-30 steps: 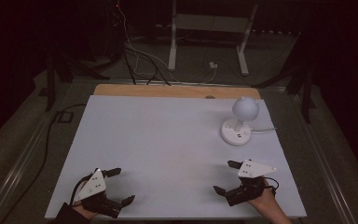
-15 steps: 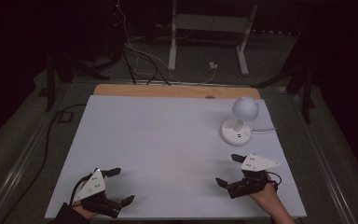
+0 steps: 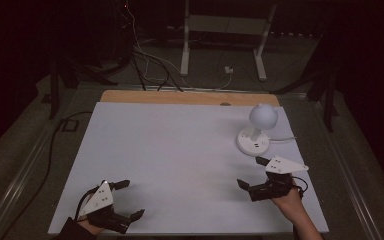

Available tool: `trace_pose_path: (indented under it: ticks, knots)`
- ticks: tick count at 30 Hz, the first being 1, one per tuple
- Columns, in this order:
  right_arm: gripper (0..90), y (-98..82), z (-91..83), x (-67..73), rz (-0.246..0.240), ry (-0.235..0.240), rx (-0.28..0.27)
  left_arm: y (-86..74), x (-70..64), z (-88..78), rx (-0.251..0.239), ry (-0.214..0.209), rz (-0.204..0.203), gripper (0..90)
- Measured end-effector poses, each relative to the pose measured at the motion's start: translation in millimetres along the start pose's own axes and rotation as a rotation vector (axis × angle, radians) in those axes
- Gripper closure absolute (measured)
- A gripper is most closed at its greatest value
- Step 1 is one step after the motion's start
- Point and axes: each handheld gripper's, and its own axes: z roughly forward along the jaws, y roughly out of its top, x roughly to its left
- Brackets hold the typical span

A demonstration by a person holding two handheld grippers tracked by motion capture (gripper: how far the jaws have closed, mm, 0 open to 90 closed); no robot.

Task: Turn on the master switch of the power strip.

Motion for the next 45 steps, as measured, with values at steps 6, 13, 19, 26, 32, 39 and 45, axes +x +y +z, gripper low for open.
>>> trace_pose_path:
  ticks: [6, 13, 19, 26, 32, 39, 45]
  knots:
    - [0.0, 1.9, -1.5, -10.2, 0.018, -0.035, -0.003, 0.0, -0.1, 0.1, 0.002, 0.0, 0.001, 0.1]
    - [0.3, 3.0, -0.8, -21.0, 0.032, -0.078, -0.004, 0.0, 0.0, 0.3, 0.004, 0.0, 0.003, 0.1]
    - [0.3, 2.4, 1.6, -32.7, 0.057, -0.111, -0.001, -0.2, 0.1, 0.3, 0.004, -0.001, 0.002, 0.1]
    - [0.3, 4.4, 4.5, -47.4, 0.077, -0.144, 0.0, -0.5, 0.1, 0.6, 0.003, -0.002, 0.0, 0.1]
    - [0.3, 4.6, 6.2, -59.2, 0.097, -0.168, -0.001, -0.6, 0.0, 0.7, 0.004, -0.004, -0.001, 0.1]
    - [0.3, 3.0, 7.7, -72.1, 0.122, -0.191, 0.005, -0.8, 0.5, 0.7, 0.003, -0.005, -0.002, 0.1]
    - [0.2, 0.9, 13.4, -79.8, 0.124, -0.207, 0.021, -1.1, 0.9, 0.7, 0.006, -0.004, -0.001, 0.1]
